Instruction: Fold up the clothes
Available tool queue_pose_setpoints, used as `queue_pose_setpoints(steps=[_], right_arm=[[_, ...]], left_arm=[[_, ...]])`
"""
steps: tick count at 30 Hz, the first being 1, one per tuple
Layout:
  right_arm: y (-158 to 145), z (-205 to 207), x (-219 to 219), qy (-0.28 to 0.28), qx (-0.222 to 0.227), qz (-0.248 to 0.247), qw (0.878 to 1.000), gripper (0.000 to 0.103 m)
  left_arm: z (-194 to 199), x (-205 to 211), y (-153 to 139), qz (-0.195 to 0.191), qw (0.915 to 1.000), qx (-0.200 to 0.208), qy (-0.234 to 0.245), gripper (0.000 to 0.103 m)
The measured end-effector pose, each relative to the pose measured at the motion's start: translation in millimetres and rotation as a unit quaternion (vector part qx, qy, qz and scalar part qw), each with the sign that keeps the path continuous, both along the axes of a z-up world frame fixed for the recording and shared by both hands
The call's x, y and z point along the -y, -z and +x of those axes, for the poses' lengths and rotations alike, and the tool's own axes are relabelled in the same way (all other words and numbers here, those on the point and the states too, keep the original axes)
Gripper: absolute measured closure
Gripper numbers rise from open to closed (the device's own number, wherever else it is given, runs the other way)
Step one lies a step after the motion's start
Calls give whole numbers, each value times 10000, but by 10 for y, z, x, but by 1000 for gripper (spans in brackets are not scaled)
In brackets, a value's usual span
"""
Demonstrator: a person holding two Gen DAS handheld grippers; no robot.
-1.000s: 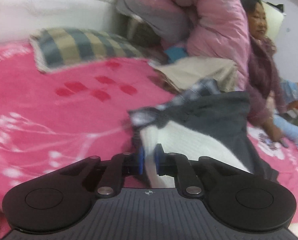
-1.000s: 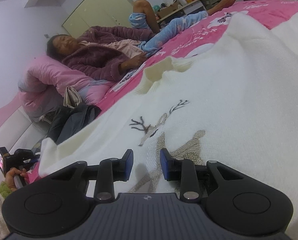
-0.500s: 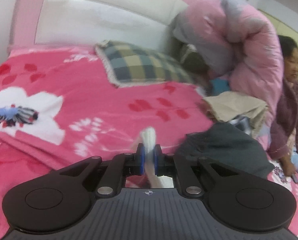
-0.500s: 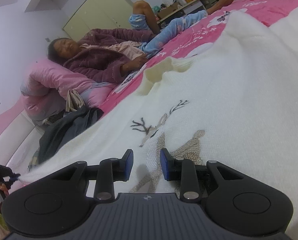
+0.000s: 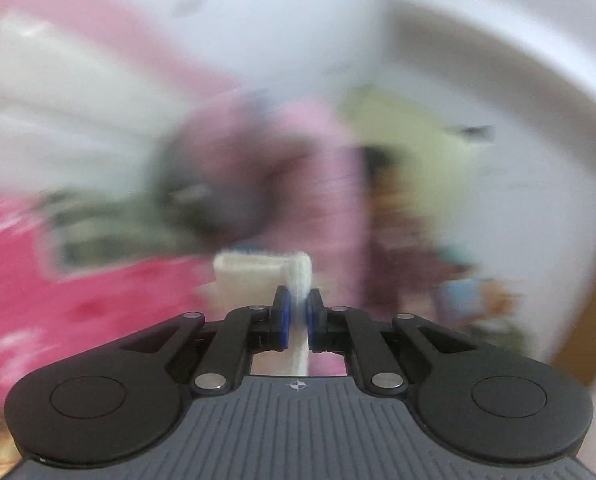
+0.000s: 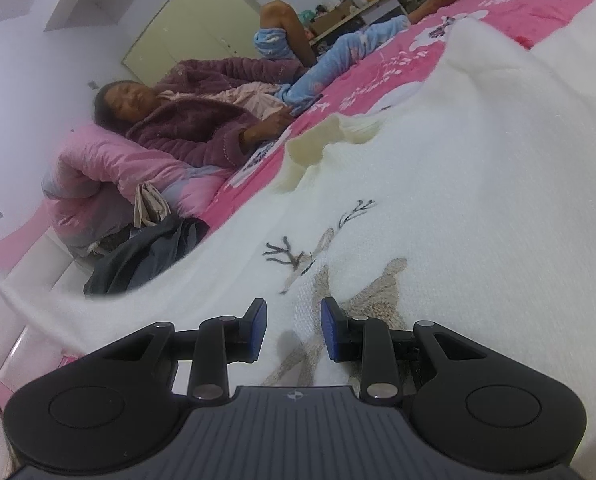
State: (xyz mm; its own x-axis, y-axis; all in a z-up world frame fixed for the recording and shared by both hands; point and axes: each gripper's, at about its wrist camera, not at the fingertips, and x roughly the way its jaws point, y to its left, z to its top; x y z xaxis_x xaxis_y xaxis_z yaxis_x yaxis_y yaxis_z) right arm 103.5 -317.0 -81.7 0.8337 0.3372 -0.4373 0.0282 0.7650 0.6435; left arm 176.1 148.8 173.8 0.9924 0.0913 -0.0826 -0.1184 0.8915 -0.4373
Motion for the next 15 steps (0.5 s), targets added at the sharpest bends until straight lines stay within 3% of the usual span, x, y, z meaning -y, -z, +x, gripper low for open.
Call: queue_pose_setpoints(steps=[2,4,6,7,9,11,15], right_arm=[[-67,-153,32,123,23,19,9999,62],[-136,-388,82,207,131,51,9997,56],[-180,-622,146,355,173,35,9992,51],[-189,-744,185,453,162,33,9988,48],[-160,-1001,276,641,88,105,9978,47],[-114,-1227,364,790,28,206,9967,47],[-119,-1449,452,903,-9,328,9954,46]], left_arm=[[-14,541,-279,100,9960,237,857,97],[-9,1082,-484,196,9837,318,1761,94],[15,1624,-486,481,9604,76,2744,86],[14,1879,-383,663,9462,-159,3163,69],[0,2330,-148,962,9156,-602,3858,46],[-47,2506,194,1009,9029,-950,4068,46],[-31,2411,739,940,8879,-1720,4162,46]])
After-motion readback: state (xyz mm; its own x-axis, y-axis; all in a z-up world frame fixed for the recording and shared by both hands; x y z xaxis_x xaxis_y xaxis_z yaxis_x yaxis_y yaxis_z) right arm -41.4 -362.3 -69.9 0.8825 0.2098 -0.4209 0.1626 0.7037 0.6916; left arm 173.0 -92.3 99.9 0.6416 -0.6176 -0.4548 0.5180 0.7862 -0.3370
